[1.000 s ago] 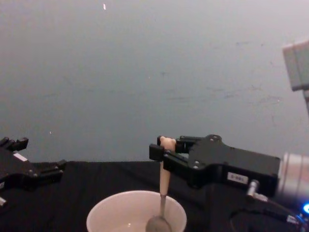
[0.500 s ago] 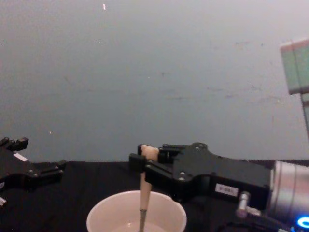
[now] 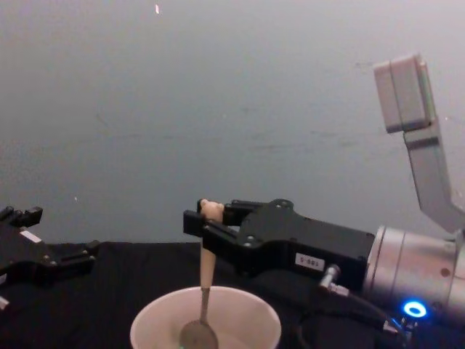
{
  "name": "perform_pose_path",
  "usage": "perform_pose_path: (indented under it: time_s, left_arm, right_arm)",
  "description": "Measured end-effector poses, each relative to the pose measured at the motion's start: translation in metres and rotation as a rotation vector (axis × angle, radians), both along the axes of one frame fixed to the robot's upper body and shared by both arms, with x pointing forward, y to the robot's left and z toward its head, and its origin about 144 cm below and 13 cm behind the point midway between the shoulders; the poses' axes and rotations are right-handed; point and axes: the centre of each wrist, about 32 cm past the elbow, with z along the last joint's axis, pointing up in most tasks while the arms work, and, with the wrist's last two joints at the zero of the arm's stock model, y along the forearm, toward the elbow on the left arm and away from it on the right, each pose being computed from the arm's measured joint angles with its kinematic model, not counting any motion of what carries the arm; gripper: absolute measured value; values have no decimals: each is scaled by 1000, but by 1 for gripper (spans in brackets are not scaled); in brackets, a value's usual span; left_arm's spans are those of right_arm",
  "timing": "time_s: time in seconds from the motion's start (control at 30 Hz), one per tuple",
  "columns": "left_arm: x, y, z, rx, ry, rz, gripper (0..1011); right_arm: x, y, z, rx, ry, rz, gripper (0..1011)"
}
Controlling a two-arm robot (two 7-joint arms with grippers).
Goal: Pick up the stirring spoon with one hand, stir inside the cup, then place it back in its original position.
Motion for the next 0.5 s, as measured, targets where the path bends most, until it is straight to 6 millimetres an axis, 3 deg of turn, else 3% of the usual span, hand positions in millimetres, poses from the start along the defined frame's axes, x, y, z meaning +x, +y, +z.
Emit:
perform_pose_path:
  time_s: [0.5]
  left_arm:
    - [0, 0, 0, 0, 0, 0, 1001]
  right_arm:
    - [2, -10, 0, -12, -6, -39, 213]
